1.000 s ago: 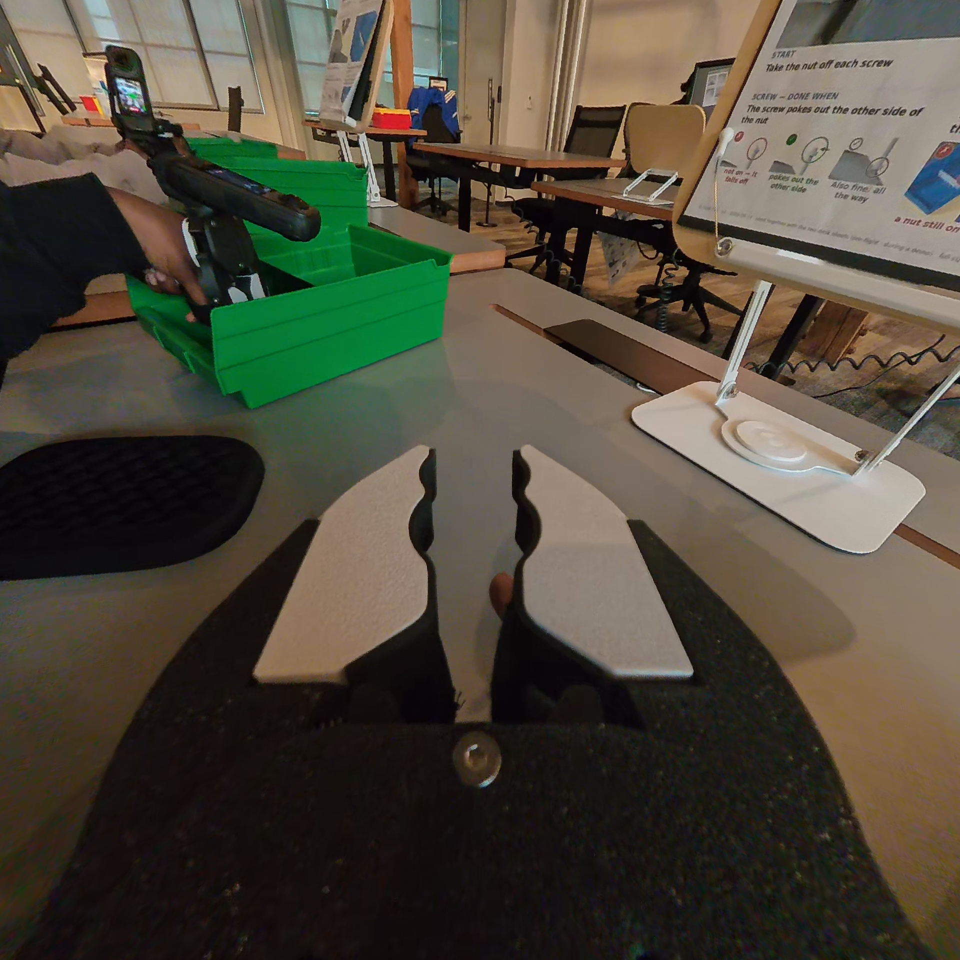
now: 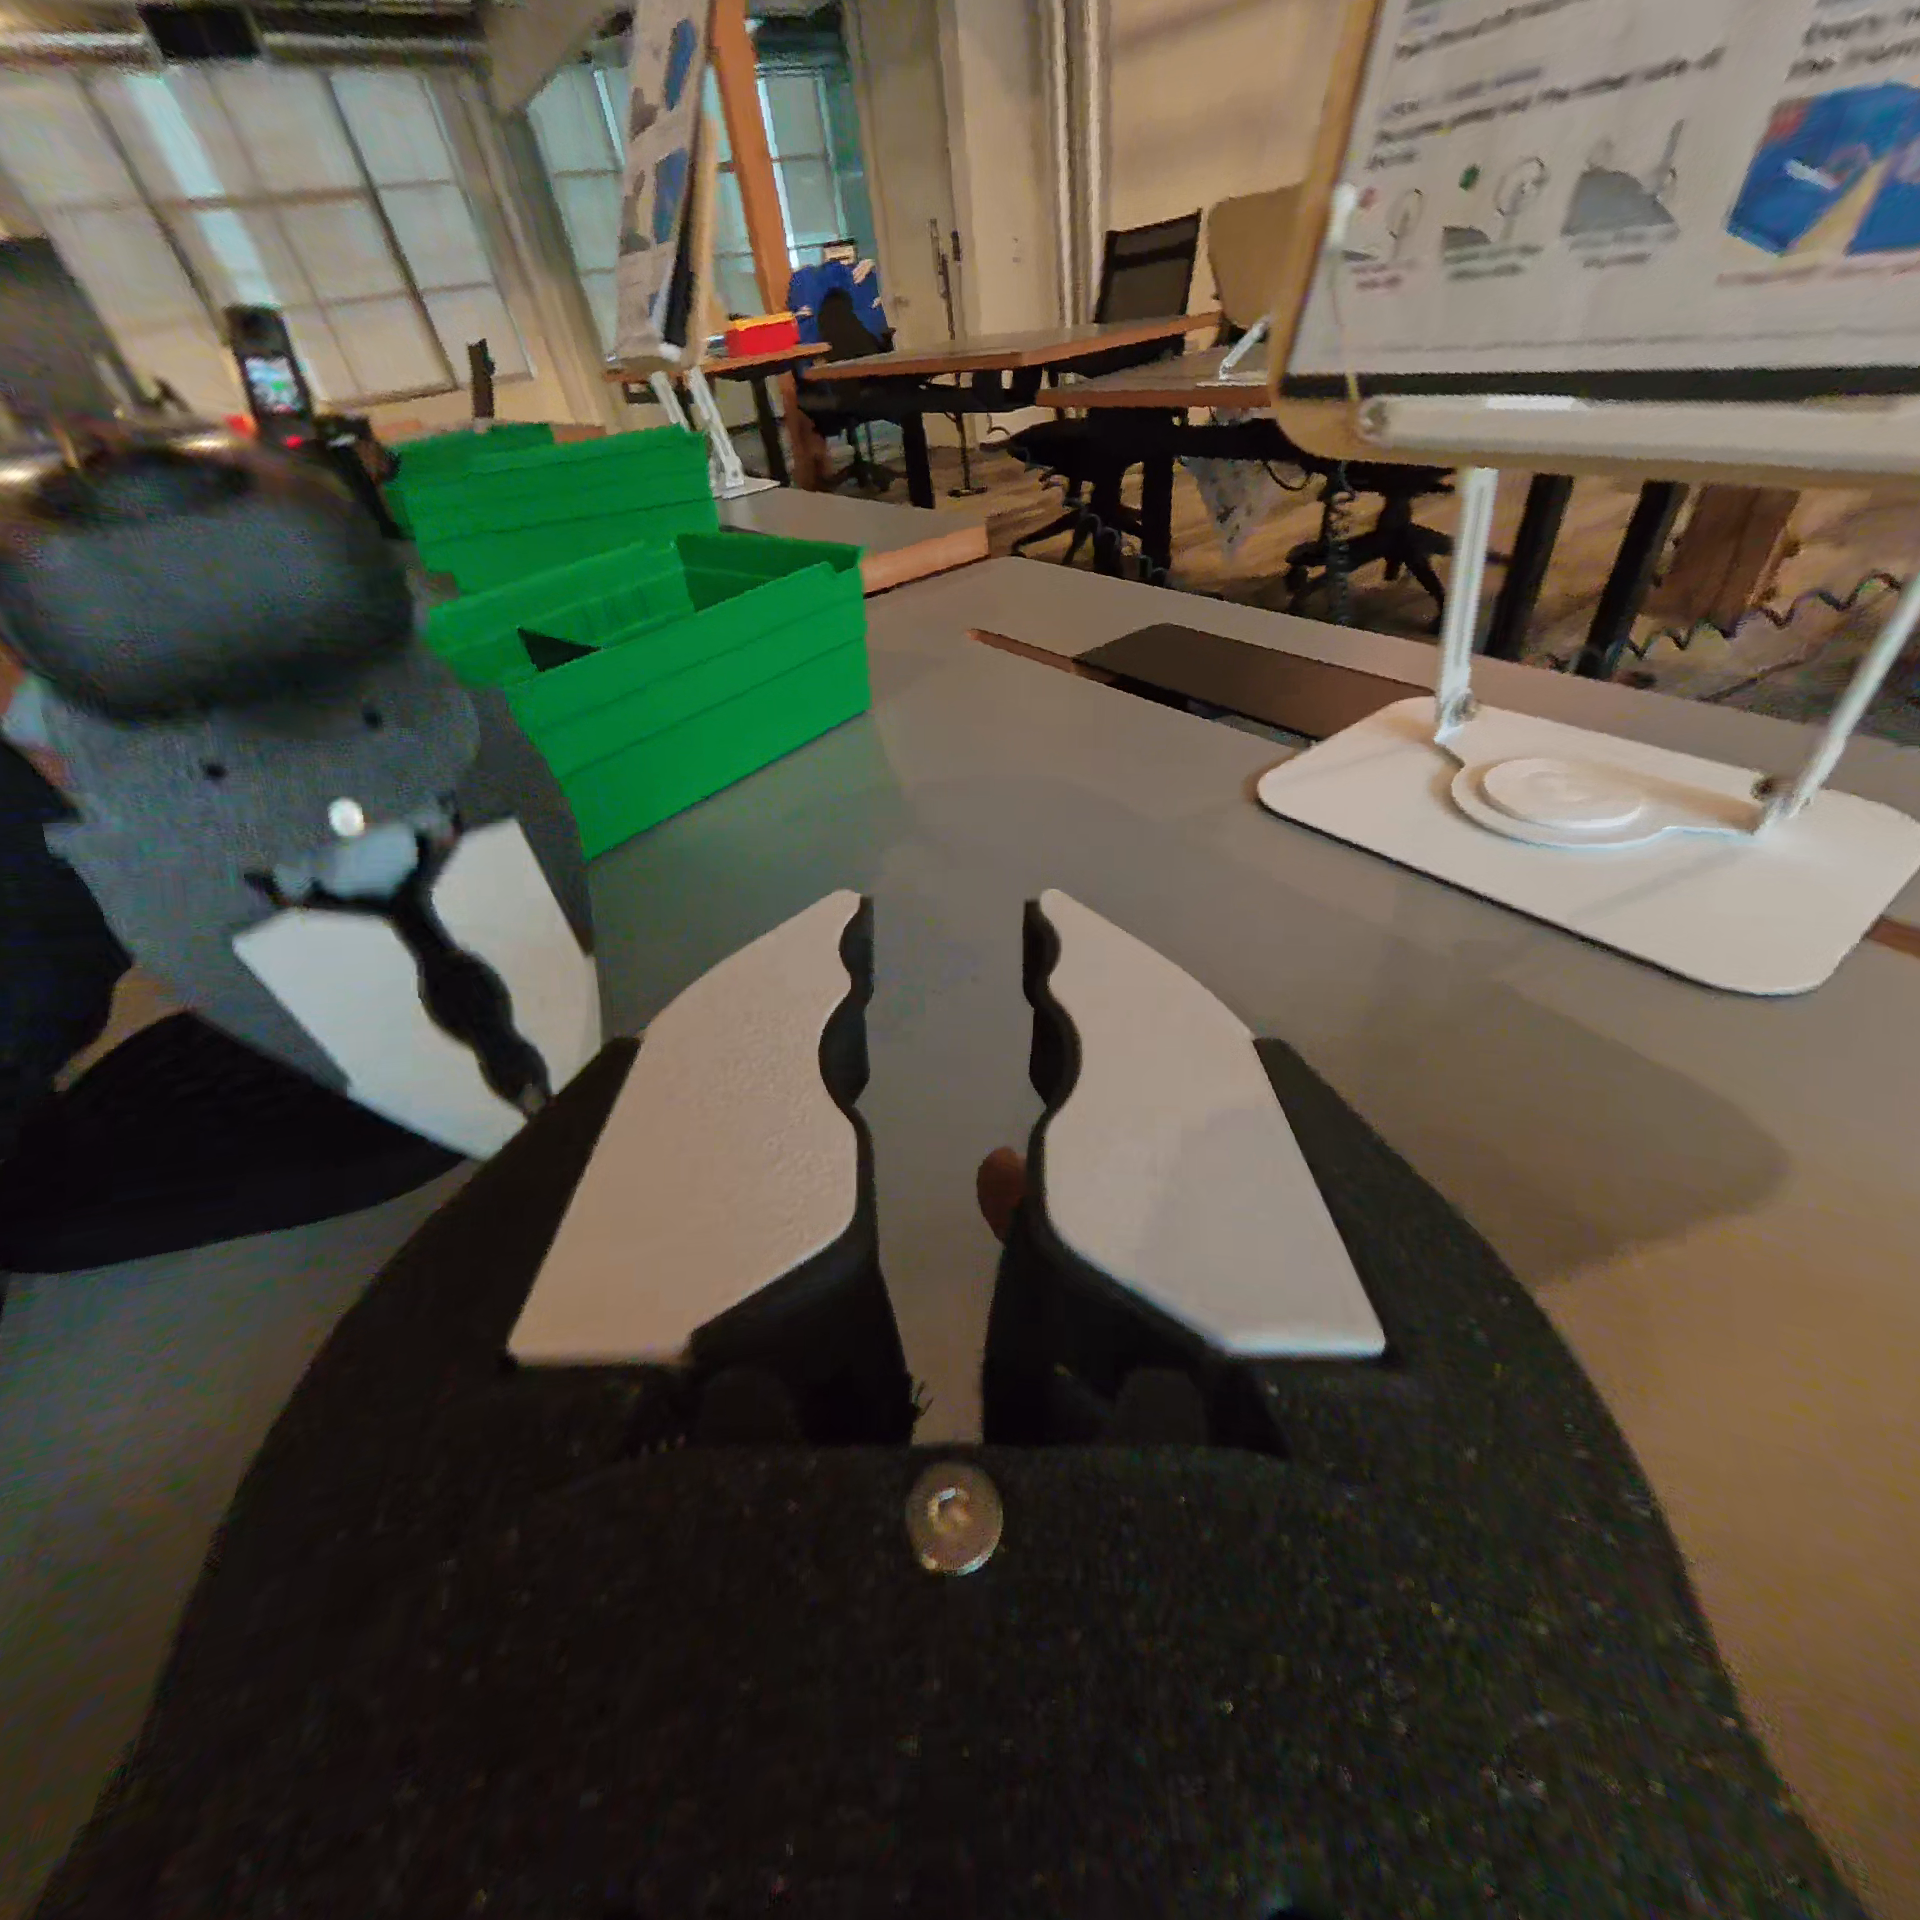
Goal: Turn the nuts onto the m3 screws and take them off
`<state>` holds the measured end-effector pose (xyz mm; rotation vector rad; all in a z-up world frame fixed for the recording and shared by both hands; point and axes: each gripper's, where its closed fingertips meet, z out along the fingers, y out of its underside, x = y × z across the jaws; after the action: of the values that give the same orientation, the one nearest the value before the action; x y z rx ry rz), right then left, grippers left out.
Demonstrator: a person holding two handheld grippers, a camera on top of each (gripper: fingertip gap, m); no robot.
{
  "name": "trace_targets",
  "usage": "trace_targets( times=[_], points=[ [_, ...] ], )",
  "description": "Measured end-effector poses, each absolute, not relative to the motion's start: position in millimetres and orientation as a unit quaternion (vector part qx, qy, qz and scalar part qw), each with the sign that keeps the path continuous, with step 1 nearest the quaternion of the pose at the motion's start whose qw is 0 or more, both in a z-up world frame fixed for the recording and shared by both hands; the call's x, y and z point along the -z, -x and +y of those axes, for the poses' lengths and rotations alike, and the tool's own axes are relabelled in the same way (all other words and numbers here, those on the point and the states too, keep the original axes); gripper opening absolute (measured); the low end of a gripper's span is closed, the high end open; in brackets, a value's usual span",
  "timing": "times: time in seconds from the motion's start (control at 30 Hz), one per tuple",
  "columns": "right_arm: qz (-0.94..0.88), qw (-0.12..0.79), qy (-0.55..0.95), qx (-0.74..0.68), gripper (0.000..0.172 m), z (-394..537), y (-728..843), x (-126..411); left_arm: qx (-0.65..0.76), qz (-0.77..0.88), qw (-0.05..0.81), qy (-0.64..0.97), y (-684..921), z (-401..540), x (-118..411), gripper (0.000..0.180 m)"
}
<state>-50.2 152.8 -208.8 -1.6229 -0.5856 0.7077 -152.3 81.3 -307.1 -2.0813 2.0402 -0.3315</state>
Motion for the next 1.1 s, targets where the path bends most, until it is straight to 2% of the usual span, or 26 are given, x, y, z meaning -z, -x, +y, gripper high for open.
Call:
trace_targets(
  times=[0.03,0.6,0.73,0.9,1.1],
  points=[
    [-0.242,0.595,0.703,-0.305,0.026,155,47,210,0.104,0.692,0.095,0.708,148,81,315,0.005],
    [-0.198,0.592,0.717,-0.311,0.025,162,34,210,0.073,0.699,0.075,0.708,133,80,347,0.005],
    [-0.198,0.592,0.718,-0.308,0.025,162,33,211,0.077,0.699,0.083,0.707,135,80,342,0.018],
    [-0.2,0.593,0.717,-0.307,0.025,161,34,210,0.081,0.672,0.13,0.725,153,100,319,0.018],
    [-0.203,0.592,0.719,-0.303,0.025,161,35,212,0.044,0.667,0.145,0.729,175,109,313,0.019]
  ],
)
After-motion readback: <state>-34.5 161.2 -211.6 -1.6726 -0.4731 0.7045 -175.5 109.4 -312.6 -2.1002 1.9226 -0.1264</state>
